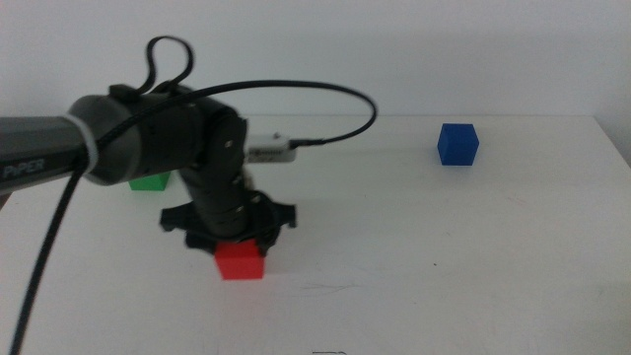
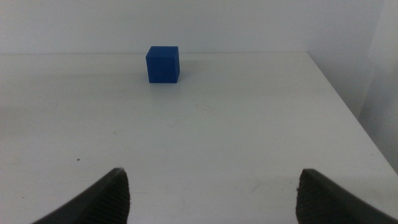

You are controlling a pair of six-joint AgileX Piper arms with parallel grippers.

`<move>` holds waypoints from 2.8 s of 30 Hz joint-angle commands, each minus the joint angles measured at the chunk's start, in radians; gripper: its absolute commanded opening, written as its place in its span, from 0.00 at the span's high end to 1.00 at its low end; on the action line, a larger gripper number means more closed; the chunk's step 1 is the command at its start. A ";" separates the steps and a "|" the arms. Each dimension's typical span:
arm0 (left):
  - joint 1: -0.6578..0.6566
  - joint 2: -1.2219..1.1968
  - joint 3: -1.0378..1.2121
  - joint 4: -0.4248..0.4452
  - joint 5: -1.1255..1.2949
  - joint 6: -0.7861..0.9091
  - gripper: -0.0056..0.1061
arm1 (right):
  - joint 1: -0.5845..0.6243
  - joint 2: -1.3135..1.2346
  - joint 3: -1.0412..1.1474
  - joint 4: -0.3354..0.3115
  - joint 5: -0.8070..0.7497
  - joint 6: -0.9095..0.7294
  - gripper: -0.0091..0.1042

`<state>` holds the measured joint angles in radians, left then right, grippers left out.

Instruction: Stack red cubes first, then green, then blue cubes in a specific spot.

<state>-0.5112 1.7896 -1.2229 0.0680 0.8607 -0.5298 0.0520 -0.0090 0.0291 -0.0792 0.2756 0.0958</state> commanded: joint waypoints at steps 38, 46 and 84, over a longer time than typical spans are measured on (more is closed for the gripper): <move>-0.234 0.269 -0.430 0.047 0.101 -0.233 0.78 | 0.004 -0.023 -0.018 -0.013 -0.077 -0.013 0.27; -0.234 0.269 -0.430 0.070 0.101 -0.235 0.72 | 0.004 -0.023 -0.018 -0.013 -0.077 -0.013 0.27; 0.093 -0.047 -0.430 0.140 0.355 0.152 0.11 | 0.004 -0.023 -0.018 -0.013 -0.077 -0.013 0.27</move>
<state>-0.4531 1.8006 -1.6261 0.2113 1.2224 -0.4338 0.0520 -0.0090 0.0291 -0.0792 0.2756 0.0958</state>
